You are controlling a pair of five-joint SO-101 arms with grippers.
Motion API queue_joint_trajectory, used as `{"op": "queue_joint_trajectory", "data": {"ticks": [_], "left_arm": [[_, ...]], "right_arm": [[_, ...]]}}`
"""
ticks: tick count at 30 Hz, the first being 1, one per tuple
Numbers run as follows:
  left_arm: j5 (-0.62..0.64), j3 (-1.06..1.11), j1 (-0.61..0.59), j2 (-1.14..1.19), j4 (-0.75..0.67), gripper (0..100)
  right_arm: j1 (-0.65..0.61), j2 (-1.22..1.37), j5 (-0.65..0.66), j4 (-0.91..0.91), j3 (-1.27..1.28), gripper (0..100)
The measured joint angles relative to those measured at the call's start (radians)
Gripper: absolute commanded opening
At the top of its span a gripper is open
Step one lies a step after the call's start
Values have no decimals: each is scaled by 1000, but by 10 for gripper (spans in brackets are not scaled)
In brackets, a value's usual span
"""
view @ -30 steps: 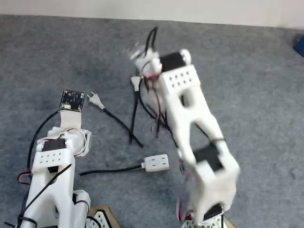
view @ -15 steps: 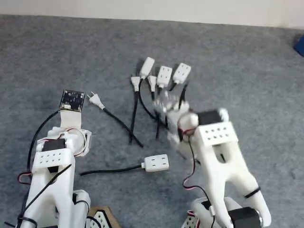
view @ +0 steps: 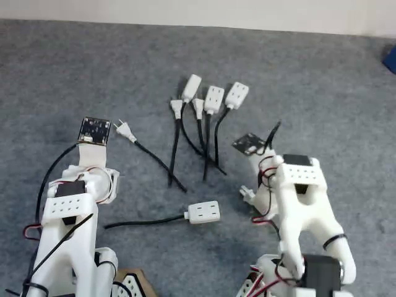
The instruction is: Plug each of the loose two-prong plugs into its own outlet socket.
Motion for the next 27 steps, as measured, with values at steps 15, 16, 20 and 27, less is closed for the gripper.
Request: {"op": "queue_joint_trajectory", "data": {"ticks": [15,16,20,27], "left_arm": [[0,0,0,0,-5,252],[0,0,0,0,-5,252],[0,0,0,0,-5,252],[0,0,0,0,-5,252]], "right_arm": [[-26,86,-17,-91,-5,209],[-31,86,-41,-104,-5,209],[-38,87,-153,-153,-5,209],[-38,94,-262,-219,-5,209]]}}
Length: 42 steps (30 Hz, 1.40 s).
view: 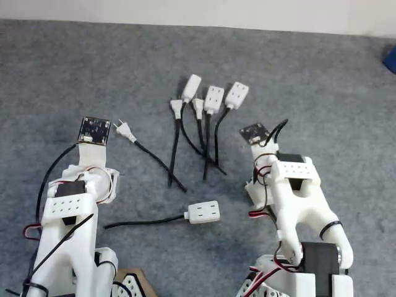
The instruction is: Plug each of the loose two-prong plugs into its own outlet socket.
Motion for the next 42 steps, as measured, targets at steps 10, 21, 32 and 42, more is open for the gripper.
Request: {"op": "queue_joint_trajectory", "data": {"ticks": [10,21,32,42], "left_arm": [[0,0,0,0,0,252],[0,0,0,0,0,252],[0,0,0,0,0,252],[0,0,0,0,0,252]], "right_arm": [[0,0,227,-12,0,209],[-31,-2,310,-26,20,41],[-34,-3,310,72,25,60],[-44,-14,313,115,35,166]]}}
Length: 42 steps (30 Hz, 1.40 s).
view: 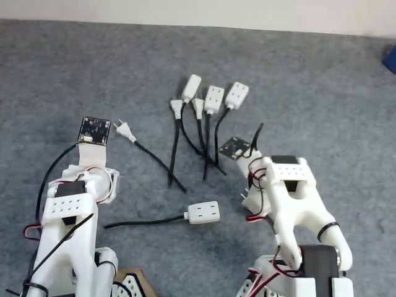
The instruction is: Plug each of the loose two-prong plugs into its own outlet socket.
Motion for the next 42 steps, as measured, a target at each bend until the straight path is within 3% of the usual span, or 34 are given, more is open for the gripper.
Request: {"op": "queue_joint_trajectory", "data": {"ticks": [13,26,38,42], "left_arm": [[0,0,3,0,0,252],[0,0,3,0,0,252],[0,0,3,0,0,252],[0,0,3,0,0,252]], "right_arm": [[0,8,8,31,-9,166],[103,-3,46,-15,23,166],[44,-5,44,-101,112,164],[44,-5,43,-103,112,25]]}}
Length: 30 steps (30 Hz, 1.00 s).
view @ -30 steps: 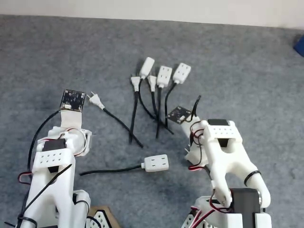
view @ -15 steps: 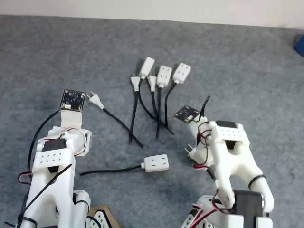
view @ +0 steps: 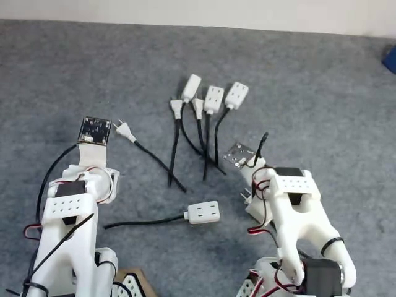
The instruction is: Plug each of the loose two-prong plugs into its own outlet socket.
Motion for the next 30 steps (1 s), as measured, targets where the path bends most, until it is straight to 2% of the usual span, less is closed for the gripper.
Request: {"op": "queue_joint_trajectory", "data": {"ticks": [1,9,12,22,26,30], "left_arm": [[0,0,0,0,0,252],[0,0,0,0,0,252],[0,0,0,0,0,252],[0,-69,51,0,2,255],[6,-218,98,0,117,296],[66,-420,163,-2,325,404]], "right_arm": [[8,0,0,-8,0,2],[12,-5,-8,-14,-3,6],[2,-34,-98,6,-23,6],[-249,-442,-331,545,-443,6],[-365,-548,-454,580,-476,6],[-457,-612,-537,437,-350,6]]}}
